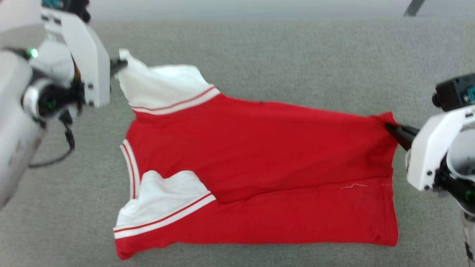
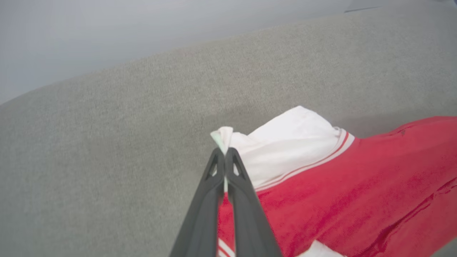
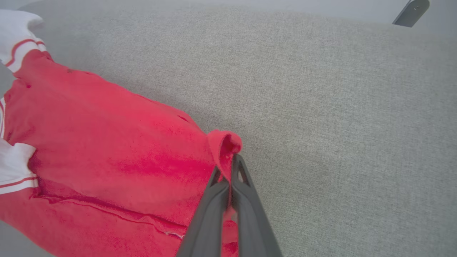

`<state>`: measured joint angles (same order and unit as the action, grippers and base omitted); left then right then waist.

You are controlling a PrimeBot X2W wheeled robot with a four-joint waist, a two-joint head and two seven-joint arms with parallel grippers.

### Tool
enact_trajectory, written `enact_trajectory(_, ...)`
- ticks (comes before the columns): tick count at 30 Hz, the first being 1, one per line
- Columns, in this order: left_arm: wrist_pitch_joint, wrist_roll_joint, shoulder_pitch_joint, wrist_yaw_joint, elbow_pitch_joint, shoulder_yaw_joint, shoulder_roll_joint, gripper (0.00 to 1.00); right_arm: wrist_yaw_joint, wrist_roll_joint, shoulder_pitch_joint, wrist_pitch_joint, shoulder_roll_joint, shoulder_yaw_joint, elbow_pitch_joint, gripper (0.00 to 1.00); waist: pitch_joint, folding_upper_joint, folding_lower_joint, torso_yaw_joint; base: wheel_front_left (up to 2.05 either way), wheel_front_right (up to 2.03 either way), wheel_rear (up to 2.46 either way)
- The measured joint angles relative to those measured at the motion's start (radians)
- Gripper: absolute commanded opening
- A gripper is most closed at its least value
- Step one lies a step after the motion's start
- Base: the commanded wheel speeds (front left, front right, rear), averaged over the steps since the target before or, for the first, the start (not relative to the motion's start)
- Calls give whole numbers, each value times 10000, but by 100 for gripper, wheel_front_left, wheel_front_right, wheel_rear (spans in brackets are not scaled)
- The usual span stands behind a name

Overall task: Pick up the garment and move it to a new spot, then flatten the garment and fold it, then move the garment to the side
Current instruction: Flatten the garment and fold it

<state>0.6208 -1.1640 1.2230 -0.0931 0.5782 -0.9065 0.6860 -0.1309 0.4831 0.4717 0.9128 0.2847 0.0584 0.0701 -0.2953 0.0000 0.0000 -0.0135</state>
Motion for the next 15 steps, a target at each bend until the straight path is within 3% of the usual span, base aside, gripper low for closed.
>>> enact_trajectory(15,385,-1258,-4103,3361,-6286,-144,2380,0,0,77,-2801,397,121,-709,1089,0,1289,0,0,-667,0,0,0)
